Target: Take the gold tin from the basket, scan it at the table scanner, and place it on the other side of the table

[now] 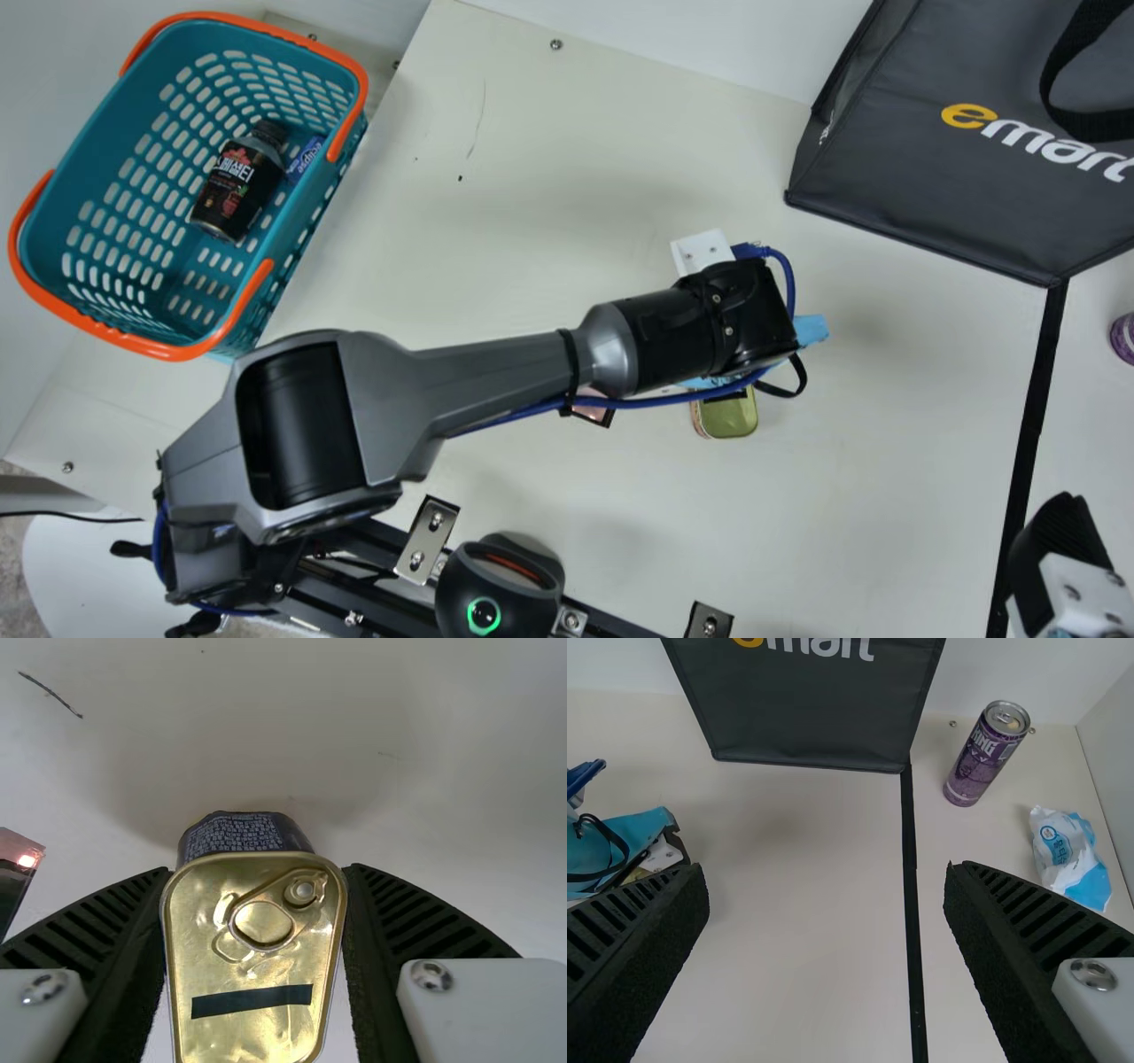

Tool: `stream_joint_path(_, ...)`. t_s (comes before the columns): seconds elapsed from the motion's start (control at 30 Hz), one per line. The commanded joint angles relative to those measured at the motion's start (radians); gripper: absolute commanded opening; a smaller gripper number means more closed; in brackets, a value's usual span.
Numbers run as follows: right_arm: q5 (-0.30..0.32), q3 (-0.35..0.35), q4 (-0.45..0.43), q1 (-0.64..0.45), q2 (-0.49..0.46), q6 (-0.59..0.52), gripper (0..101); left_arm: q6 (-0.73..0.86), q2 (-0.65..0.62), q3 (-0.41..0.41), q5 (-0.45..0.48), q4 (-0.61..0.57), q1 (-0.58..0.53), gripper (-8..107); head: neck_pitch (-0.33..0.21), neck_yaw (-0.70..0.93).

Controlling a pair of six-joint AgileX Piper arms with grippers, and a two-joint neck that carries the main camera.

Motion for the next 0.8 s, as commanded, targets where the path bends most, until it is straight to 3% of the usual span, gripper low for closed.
stream_joint_path(0.0,0.0,0.0,0.0,0.0,0.0,0.0,95,0.0,-0.001,0.0,0.005,0.005,-0.002,62,-0.027,0.004)
stream_joint_path(0.27,0.0,0.0,0.0,0.0,0.0,0.0,95,0.023,-0.076,0.055,-0.034,0.032,-0.002,89,-0.027,0.004)
stream_joint_path(0.77,-0.001,0.0,0.0,0.0,0.0,0.0,95,0.334,-0.48,0.471,-0.312,-0.09,0.139,90,-0.027,0.004)
